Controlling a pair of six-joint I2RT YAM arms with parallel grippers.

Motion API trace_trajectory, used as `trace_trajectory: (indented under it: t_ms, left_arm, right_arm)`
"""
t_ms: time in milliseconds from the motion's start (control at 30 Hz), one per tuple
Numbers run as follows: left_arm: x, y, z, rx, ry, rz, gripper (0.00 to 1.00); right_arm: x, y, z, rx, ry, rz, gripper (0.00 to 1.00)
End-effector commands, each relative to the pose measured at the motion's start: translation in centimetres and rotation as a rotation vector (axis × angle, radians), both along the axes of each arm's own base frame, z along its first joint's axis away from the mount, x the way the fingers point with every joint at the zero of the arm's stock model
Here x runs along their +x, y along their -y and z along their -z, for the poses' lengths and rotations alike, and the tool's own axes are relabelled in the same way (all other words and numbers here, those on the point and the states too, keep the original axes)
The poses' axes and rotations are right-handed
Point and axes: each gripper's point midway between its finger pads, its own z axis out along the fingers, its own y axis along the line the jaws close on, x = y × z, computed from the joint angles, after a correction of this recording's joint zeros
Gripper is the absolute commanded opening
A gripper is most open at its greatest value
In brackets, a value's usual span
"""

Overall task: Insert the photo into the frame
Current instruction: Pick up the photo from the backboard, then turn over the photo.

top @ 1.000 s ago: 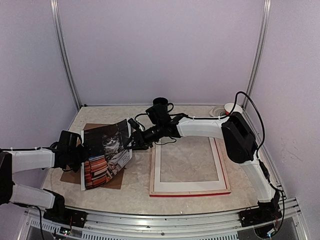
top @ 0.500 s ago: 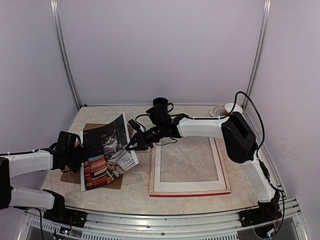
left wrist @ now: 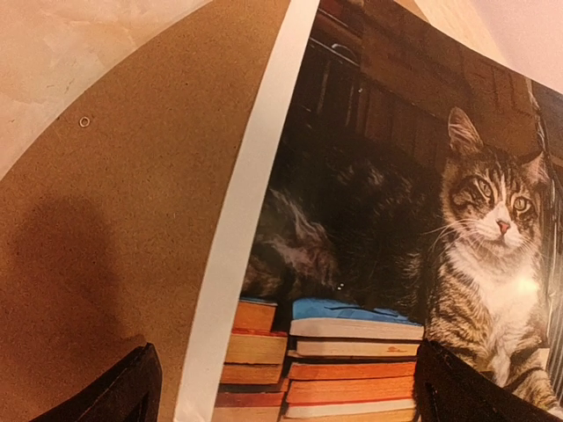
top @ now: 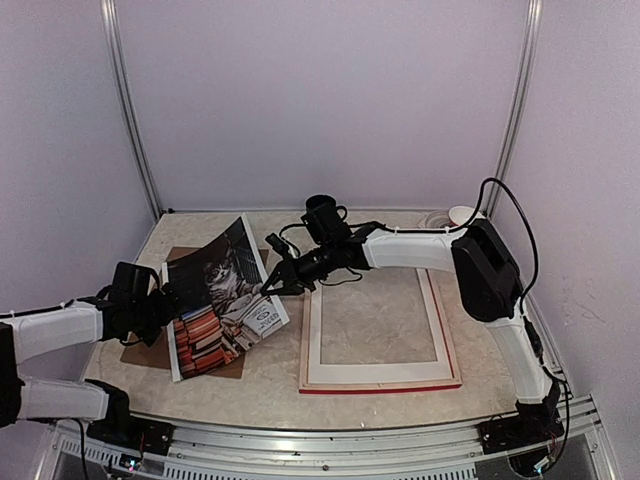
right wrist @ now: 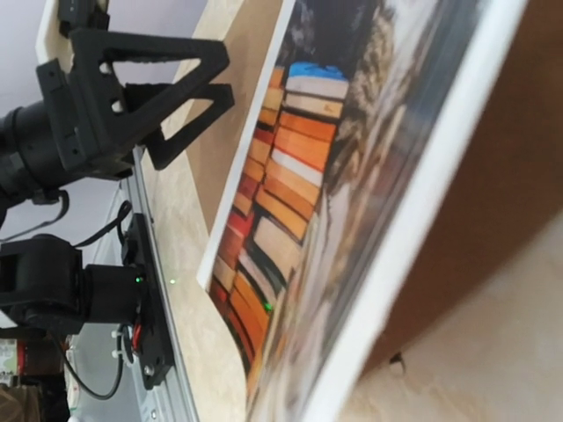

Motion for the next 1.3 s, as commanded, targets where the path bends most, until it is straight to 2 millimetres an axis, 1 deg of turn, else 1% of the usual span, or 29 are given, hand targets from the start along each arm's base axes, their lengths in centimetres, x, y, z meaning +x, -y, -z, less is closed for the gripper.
trace_trajectory:
  t_ms: [0, 67, 267, 500, 667, 767, 867, 1000, 1167, 1267]
  left_arm:
    - [0.6, -0.2, -1.6, 0.010, 0.038, -0.005, 0.99]
    - [0.7, -0.3, -2.0, 0.014, 0.047, -0.006, 0.99]
    - [1.0, -0.1, -2.6, 0.014, 0.066, 0.001, 0.99]
    - [1.1, 0.3, -3.0, 0.015, 0.079, 0.007, 0.99]
    - [1.3, 0.7, -3.1, 0.010, 0.082, 0.015, 0.99]
    - [1.7, 1.1, -3.7, 0.006, 0.103, 0.020, 0.99]
    - [2.3, 1.6, -4.4, 0.008, 0.118, 0.032, 0.99]
    - [2.6, 2.5, -4.5, 0.013, 0.112, 0.053, 0.99]
    - [2.8, 2.8, -4.8, 0.012, 0.124, 0.058, 0.99]
    - [2.9, 3.1, -5.2, -0.002, 0.141, 0.065, 0.99]
  right_arm:
    - [1.4, 2.1, -5.0, 0.029, 0.087, 0.041, 0.06]
    - [1.7, 2.8, -5.7, 0.026, 0.106, 0.053, 0.06]
    - [1.7, 5.0, -8.3, 0.022, 0.163, 0.066, 0.06]
    - [1.8, 8.7, -11.6, 0.024, 0.233, 0.102, 0.06]
    - [1.4, 11.2, -13.8, 0.045, 0.263, 0.118, 0.05]
    - [1.3, 12.8, -15.1, 0.056, 0.276, 0.137, 0.05]
    - [1.5, 14.7, -16.7, 0.072, 0.302, 0.171, 0.04]
    - [2.2, 17.1, -18.5, 0.086, 0.330, 0.220, 0.04]
    - [2.5, 19.4, -20.6, 0.079, 0.378, 0.266, 0.04]
    - [2.7, 20.5, -21.9, 0.059, 0.421, 0.294, 0.04]
